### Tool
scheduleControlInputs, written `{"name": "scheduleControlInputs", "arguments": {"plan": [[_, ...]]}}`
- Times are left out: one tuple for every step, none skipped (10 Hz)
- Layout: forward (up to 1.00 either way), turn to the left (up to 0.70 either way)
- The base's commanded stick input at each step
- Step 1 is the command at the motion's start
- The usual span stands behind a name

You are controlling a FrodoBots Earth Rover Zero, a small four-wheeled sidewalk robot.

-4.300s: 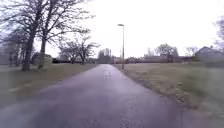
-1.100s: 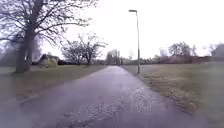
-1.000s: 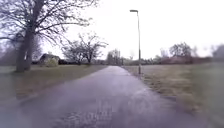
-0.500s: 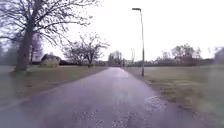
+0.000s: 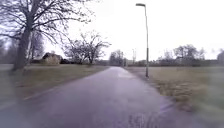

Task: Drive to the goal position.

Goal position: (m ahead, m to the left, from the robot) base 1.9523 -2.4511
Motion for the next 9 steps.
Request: {"name": "scheduleControlInputs", "arguments": {"plan": [[1.0, 0.0], [1.0, 0.0], [1.0, 0.0], [1.0, 0.0], [1.0, 0.0], [1.0, 0.0], [1.0, 0.0], [1.0, 0.0], [1.0, 0.0]]}}
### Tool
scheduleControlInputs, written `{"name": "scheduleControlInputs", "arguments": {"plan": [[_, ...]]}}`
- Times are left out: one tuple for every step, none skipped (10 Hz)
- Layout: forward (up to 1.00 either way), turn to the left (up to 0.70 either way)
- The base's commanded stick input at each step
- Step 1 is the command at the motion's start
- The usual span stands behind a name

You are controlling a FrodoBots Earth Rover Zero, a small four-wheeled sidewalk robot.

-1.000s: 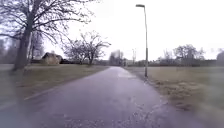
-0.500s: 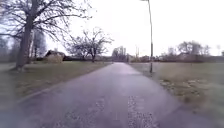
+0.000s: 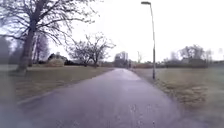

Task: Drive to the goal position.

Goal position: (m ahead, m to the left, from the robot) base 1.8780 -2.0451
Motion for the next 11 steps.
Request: {"name": "scheduleControlInputs", "arguments": {"plan": [[1.0, 0.0], [1.0, 0.0], [1.0, 0.0], [1.0, 0.0], [1.0, 0.0], [1.0, -0.07], [1.0, -0.2], [1.0, -0.33], [1.0, -0.4], [1.0, -0.4], [1.0, -0.39]]}}
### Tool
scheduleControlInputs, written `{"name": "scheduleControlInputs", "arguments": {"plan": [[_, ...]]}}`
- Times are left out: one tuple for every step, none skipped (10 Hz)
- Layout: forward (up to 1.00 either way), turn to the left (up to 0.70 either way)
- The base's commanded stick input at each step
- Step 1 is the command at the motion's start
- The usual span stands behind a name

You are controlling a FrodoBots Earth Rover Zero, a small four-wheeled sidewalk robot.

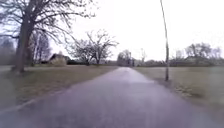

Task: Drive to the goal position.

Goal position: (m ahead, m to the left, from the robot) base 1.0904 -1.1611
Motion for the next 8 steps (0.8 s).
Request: {"name": "scheduleControlInputs", "arguments": {"plan": [[1.0, -0.37], [1.0, -0.35], [1.0, 0.0], [1.0, 0.0], [1.0, 0.0], [1.0, 0.0], [1.0, 0.0], [1.0, 0.0]]}}
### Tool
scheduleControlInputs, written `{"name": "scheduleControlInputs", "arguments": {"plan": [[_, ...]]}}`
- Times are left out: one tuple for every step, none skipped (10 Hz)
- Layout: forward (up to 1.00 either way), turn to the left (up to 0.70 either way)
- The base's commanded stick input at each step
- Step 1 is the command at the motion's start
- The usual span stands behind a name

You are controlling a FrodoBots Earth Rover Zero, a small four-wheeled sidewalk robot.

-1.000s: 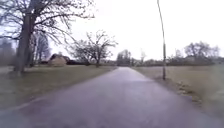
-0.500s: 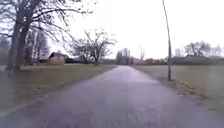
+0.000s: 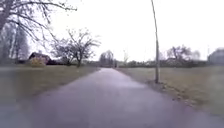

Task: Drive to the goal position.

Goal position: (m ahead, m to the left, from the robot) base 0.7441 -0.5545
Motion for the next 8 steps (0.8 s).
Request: {"name": "scheduleControlInputs", "arguments": {"plan": [[1.0, 0.0], [1.0, 0.0], [1.0, 0.0], [1.0, 0.0], [1.0, 0.0], [1.0, 0.0], [1.0, 0.0], [1.0, 0.0]]}}
